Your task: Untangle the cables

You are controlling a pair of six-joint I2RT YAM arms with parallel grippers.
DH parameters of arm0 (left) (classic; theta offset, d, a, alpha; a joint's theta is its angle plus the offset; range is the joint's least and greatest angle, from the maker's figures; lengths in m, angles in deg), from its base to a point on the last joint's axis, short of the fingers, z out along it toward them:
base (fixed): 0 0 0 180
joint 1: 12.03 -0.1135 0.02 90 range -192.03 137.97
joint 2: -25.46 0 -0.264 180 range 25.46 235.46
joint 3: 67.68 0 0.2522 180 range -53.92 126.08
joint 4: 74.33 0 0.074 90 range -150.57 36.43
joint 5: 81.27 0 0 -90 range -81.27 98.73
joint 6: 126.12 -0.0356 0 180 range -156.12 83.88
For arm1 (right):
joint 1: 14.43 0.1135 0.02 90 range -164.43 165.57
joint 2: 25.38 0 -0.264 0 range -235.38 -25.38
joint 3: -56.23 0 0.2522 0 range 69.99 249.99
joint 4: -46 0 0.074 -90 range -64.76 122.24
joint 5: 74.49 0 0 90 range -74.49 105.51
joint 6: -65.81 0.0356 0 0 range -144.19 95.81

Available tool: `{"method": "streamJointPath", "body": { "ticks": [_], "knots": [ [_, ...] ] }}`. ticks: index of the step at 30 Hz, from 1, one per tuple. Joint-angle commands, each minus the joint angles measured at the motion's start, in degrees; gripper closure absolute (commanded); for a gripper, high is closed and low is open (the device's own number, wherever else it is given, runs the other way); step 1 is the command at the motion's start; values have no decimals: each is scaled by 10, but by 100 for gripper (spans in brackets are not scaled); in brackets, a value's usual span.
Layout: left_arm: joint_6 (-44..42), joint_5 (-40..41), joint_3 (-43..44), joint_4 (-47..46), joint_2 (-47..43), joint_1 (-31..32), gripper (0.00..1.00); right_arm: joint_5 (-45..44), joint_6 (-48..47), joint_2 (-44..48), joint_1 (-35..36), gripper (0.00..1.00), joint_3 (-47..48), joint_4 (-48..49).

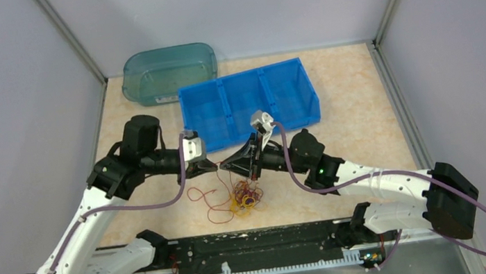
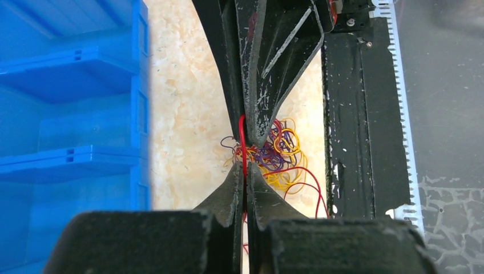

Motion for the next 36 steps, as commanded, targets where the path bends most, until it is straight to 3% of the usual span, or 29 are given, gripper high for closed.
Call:
{"method": "streamJointPath", "body": {
  "ticks": [1,5,10,18,36],
  "knots": [
    [27,15,16,-39,-25,2,100,-7,8,3,2,91,14,53],
    [54,20,65,-36,-23,3,100,-14,11,-9,2,72,-2,74],
    [101,2,97,-45,-30,2,100,-39,-9,-55,23,61,-4,100],
    [127,4,153,-53,-25,3,100,-82,-31,-151,52,66,10,142],
    [83,57,337,-96,7,3,100,-117,16,-239,54,71,-70,244]
  ]
}}
